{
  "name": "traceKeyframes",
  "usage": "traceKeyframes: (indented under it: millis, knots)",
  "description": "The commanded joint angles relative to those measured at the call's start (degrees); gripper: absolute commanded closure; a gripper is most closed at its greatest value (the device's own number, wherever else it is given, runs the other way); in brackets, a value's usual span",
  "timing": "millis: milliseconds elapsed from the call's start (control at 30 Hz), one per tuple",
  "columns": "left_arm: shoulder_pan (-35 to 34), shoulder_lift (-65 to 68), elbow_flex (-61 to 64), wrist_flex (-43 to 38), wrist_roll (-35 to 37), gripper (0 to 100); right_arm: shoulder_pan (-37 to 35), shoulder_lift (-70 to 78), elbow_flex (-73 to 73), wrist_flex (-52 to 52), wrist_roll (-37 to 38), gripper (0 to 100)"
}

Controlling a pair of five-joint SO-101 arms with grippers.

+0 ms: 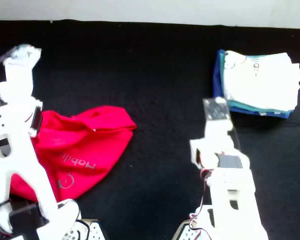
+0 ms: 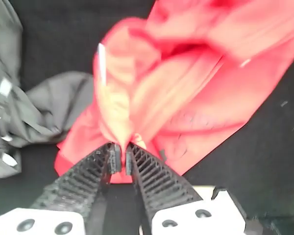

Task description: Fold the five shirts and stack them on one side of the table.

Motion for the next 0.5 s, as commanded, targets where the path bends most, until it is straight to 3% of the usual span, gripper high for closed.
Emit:
traceKeyframes:
  millis: [0, 133, 367, 467]
  knots:
    - [-3.0, 1.8, 7.3, -4.0, -1.2, 99, -7.2, 1.3, -14.8, 7.6, 0.3, 90.7]
    - [-4.4, 3.2, 11.2, -6.4, -1.2, 99, -14.4, 13.8, -25.2, 11.0, 0.3, 89.9]
    - [-4.5, 3.2, 11.3, -7.8, -1.1, 99, -23.5, 42.9, -48.8, 16.9, -0.2, 73.8]
    - [-4.6, 3.1, 11.5, -7.8, -1.1, 99, -24.0, 54.0, -60.2, 17.1, -6.6, 73.9]
